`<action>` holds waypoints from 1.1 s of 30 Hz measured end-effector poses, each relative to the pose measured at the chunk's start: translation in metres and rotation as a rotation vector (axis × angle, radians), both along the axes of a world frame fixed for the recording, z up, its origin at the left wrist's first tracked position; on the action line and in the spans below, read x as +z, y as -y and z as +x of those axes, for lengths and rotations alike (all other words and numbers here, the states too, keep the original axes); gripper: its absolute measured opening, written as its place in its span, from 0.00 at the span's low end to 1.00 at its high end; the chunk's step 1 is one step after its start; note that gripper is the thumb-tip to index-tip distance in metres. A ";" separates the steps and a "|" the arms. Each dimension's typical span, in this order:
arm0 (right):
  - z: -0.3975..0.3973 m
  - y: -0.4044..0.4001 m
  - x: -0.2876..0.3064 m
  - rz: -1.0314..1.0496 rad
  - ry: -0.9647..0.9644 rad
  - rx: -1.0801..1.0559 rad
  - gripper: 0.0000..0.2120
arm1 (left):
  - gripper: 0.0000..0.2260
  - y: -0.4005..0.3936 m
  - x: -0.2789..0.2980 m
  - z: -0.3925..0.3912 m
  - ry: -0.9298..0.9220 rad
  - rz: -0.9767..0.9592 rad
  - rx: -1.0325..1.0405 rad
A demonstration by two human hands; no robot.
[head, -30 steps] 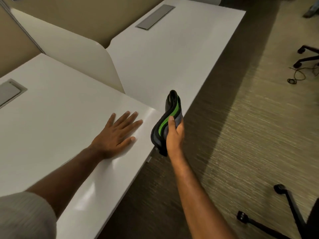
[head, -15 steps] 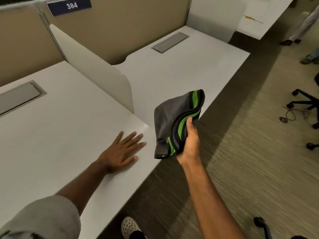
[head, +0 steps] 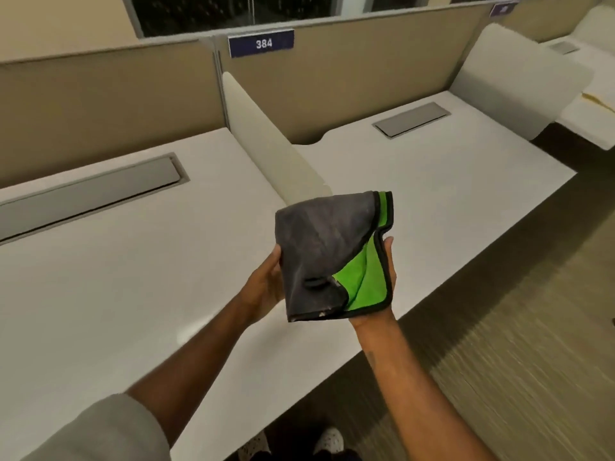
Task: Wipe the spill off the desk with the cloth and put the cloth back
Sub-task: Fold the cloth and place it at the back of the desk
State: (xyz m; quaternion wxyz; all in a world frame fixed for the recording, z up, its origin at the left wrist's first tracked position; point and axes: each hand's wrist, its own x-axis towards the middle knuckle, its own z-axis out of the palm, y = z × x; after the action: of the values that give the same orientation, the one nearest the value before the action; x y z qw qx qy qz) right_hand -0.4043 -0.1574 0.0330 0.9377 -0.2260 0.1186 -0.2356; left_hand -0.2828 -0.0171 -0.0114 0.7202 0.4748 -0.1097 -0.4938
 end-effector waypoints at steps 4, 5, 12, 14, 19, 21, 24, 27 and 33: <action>0.034 0.018 0.002 -0.094 -0.156 0.040 0.31 | 0.18 -0.015 0.022 0.013 0.075 0.035 0.198; 0.044 0.013 -0.008 -0.084 -0.126 0.145 0.34 | 0.16 -0.020 0.029 0.017 0.126 0.061 0.250; 0.095 0.035 -0.005 -0.222 -0.328 0.491 0.35 | 0.04 -0.043 0.082 0.032 0.629 0.407 0.508; 0.102 0.042 -0.007 -0.328 -0.318 0.477 0.33 | 0.05 -0.043 0.098 0.030 0.804 0.502 0.576; 0.104 0.038 -0.013 -0.531 -0.305 0.560 0.22 | 0.03 -0.035 0.123 0.014 1.080 0.619 0.581; 0.102 0.036 -0.015 -0.619 -0.304 0.587 0.19 | 0.03 -0.032 0.129 0.009 1.107 0.645 0.617; 0.099 0.038 -0.019 -0.677 -0.303 0.653 0.24 | 0.05 -0.035 0.132 0.004 1.106 0.689 0.665; 0.098 0.040 -0.017 -0.712 -0.308 0.724 0.26 | 0.01 -0.044 0.128 0.002 1.077 0.721 0.697; 0.097 0.044 -0.015 -0.732 -0.310 0.750 0.24 | 0.02 -0.067 0.124 0.005 0.834 0.685 0.805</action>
State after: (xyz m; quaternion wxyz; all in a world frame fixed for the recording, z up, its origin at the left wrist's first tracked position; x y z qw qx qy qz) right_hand -0.3077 -0.2017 0.0177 0.7890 -0.5965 0.0770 0.1254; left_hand -0.2779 0.0501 0.1126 0.5540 0.8314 -0.0302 0.0309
